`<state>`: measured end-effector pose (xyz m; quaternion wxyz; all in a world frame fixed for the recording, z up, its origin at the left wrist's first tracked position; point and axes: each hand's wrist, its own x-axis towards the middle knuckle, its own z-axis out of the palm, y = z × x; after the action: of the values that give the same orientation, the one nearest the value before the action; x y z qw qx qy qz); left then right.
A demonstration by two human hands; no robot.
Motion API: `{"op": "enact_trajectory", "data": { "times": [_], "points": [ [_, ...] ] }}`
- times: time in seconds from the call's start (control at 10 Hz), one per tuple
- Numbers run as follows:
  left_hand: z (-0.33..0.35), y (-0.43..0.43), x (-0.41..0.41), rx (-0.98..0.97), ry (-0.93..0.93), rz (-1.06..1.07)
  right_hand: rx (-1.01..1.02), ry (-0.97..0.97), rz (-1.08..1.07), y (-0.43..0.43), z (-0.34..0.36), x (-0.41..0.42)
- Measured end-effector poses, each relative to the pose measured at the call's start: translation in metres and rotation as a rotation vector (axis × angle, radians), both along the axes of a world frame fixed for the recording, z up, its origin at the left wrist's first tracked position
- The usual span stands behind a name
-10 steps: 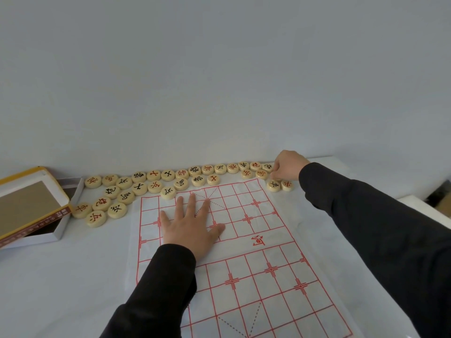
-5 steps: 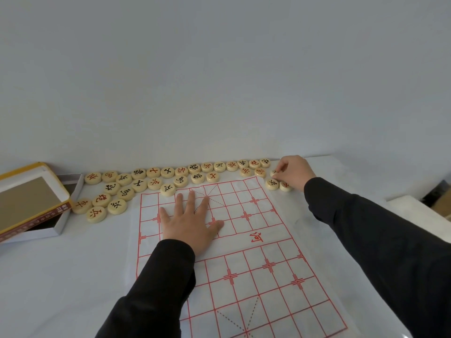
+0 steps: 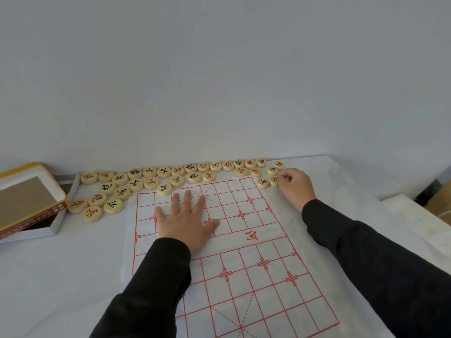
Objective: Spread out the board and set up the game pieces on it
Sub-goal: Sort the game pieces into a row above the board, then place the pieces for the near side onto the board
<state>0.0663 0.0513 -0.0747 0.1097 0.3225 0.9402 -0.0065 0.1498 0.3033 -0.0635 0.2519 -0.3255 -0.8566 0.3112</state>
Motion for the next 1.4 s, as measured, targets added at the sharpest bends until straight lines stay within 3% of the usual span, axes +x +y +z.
{"op": "enact_trajectory", "data": {
  "times": [0.1,0.2,0.3,0.6,0.7,0.8,0.9,1.0,1.4],
  "points": [
    [-0.001,0.000,0.000,0.009,0.005,-0.002,0.054,0.096,-0.027,0.001,-0.001,-0.007],
    [-0.001,0.000,0.000,0.009,0.009,-0.005,0.200,-0.174,0.004,0.009,-0.009,-0.014],
    [-0.001,0.000,0.000,0.014,0.016,-0.002,0.150,-0.363,0.073,0.019,-0.014,-0.024],
    [0.001,-0.001,0.001,0.008,-0.008,0.016,0.107,-0.288,0.045,0.007,-0.004,-0.039],
    [0.004,-0.002,0.005,-0.008,-0.012,0.047,0.322,-0.342,0.100,-0.036,0.012,-0.030],
    [0.011,-0.009,0.010,-0.037,-0.007,0.099,0.427,-0.443,0.279,-0.092,0.020,-0.015],
    [0.014,-0.020,0.014,-0.058,-0.014,0.168,0.394,-0.704,0.360,-0.128,0.014,-0.005],
    [0.010,-0.038,0.012,-0.071,-0.038,0.208,0.306,-0.856,0.299,-0.137,0.001,-0.006],
    [0.011,-0.062,0.010,-0.061,0.008,0.180,0.378,-0.744,0.239,-0.142,-0.005,0.005]
  ]
}}
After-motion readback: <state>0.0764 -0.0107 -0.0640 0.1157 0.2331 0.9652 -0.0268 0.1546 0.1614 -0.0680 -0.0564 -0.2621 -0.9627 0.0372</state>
